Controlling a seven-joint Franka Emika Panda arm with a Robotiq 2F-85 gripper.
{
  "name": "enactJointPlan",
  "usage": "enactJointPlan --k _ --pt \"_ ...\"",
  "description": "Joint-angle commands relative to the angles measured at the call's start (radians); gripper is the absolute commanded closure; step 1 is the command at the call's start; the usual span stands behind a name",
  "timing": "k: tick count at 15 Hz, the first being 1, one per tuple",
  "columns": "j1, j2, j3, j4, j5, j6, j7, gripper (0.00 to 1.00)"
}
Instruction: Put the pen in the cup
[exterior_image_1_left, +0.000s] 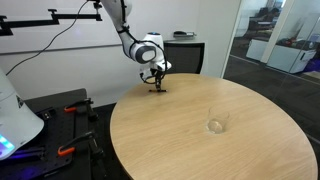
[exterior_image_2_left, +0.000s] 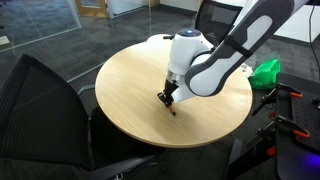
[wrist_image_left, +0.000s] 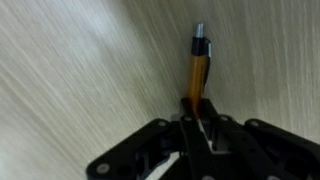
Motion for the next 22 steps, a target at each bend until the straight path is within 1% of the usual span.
enactJointPlan --k 1,5,9,11,14,17,20,22 --pt "0.004 -0.009 -0.005 0.017 0.009 -0.058 0.017 0.96" --pt "-0.003 -0.086 0.002 -0.044 0.017 -0.061 0.015 0.96" --pt "-0.025 -0.206 0.026 -0.122 0.013 -0.083 -0.019 0.96" --pt "-0.017 -0.278 0.013 -0.167 -0.002 -0.111 -0.011 0.96" --pt "0.009 -0.394 -0.040 -0.235 -0.050 -0.171 0.038 0.96" --pt "0.037 -0.496 -0.112 -0.292 -0.160 -0.215 0.135 0.96" --pt "0.052 -0.574 -0.177 -0.321 -0.350 -0.267 0.306 0.96" --pt "0.035 -0.611 -0.185 -0.323 -0.475 -0.311 0.426 0.96"
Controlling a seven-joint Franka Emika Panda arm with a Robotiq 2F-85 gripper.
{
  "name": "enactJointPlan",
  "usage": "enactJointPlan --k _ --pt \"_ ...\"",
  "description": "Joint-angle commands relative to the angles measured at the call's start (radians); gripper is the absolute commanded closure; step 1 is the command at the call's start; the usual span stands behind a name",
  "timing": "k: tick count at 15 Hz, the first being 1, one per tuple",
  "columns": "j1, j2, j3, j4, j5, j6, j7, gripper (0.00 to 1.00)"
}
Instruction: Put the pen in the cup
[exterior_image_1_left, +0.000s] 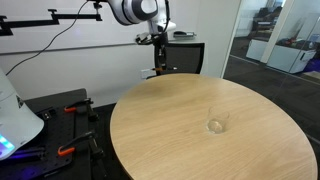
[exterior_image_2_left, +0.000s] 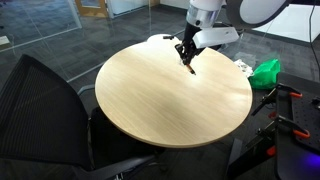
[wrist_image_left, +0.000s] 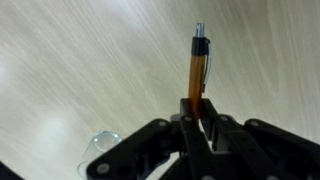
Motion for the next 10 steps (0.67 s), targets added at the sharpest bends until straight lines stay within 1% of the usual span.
enactJointPlan --k 1,3,4,5,6,7,10 --pt "-0.002 -0.104 -0.026 -0.040 -0.195 -0.090 0.211 0.96" --pt "-0.032 -0.135 -0.006 -0.034 -0.288 -0.144 0.305 0.96" --pt "-0.062 -0.158 0.027 -0.044 -0.294 -0.151 0.272 0.96" --pt "-0.090 -0.181 0.057 -0.061 -0.295 -0.130 0.215 0.96" --pt "-0.106 -0.114 0.070 -0.014 -0.291 -0.123 0.258 0.96" --pt "-0.122 -0.123 0.087 -0.016 -0.290 -0.122 0.253 0.86" --pt "-0.139 -0.115 0.102 -0.016 -0.288 -0.121 0.251 0.86"
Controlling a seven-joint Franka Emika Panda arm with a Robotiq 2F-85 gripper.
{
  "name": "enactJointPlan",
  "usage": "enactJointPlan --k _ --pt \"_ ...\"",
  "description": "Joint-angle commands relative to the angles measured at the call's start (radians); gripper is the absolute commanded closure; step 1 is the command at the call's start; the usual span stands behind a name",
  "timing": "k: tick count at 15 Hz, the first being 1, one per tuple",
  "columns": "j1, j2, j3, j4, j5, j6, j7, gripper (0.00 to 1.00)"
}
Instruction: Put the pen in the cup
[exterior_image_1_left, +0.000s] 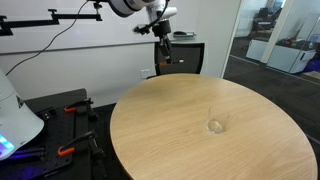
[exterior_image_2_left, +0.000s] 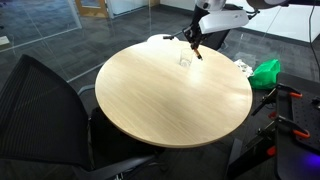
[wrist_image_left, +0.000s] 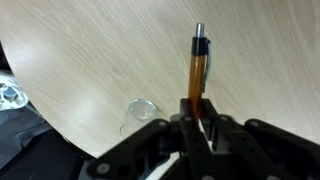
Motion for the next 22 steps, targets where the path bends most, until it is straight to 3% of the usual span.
enactJointPlan --k 1,2,6,11,15,22 --pt "-0.049 0.001 0.049 0.002 -0.014 -0.006 0.008 0.86" --pt "-0.041 0.015 0.029 0.020 -0.044 -0.005 0.091 0.96" --pt "-0.053 0.048 -0.002 0.063 -0.149 0.008 0.372 0.96" --pt "-0.060 0.091 -0.033 0.130 -0.410 -0.049 0.744 0.96" --pt "-0.091 0.129 -0.021 0.183 -0.577 -0.141 1.007 0.96" --pt "-0.132 0.228 0.016 0.297 -0.706 -0.426 1.321 0.96"
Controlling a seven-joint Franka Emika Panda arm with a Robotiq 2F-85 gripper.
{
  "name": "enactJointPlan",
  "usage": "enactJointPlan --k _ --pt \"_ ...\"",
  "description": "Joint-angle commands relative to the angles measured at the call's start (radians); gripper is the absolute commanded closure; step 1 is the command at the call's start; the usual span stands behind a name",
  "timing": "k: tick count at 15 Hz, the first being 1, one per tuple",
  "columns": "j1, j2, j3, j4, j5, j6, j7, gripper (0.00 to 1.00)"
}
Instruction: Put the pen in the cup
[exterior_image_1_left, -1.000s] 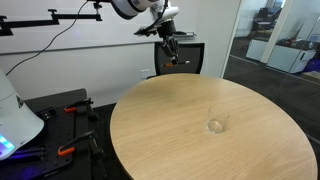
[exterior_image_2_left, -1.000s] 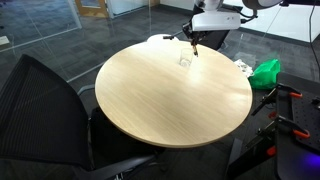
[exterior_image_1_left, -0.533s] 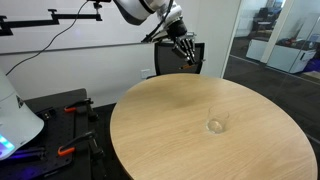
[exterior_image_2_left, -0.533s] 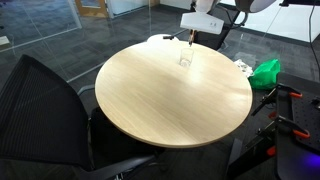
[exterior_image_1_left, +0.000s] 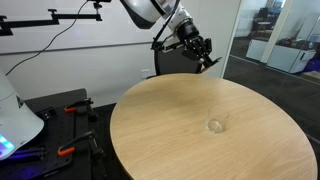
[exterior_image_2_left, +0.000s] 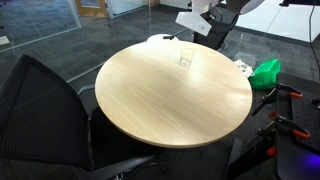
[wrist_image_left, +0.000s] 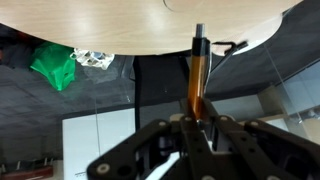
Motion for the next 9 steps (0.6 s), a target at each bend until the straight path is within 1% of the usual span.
enactJointPlan --k 1,4,6,9 --pt "-0.020 0.079 0.036 0.094 -0.054 -0.173 0.143 0.96" --pt "-0.020 0.157 0.053 0.165 -0.087 -0.347 0.196 0.96" --pt "-0.027 0.209 0.068 0.213 -0.090 -0.439 0.184 0.96" --pt "-0.045 0.283 0.087 0.280 -0.085 -0.503 0.140 0.96"
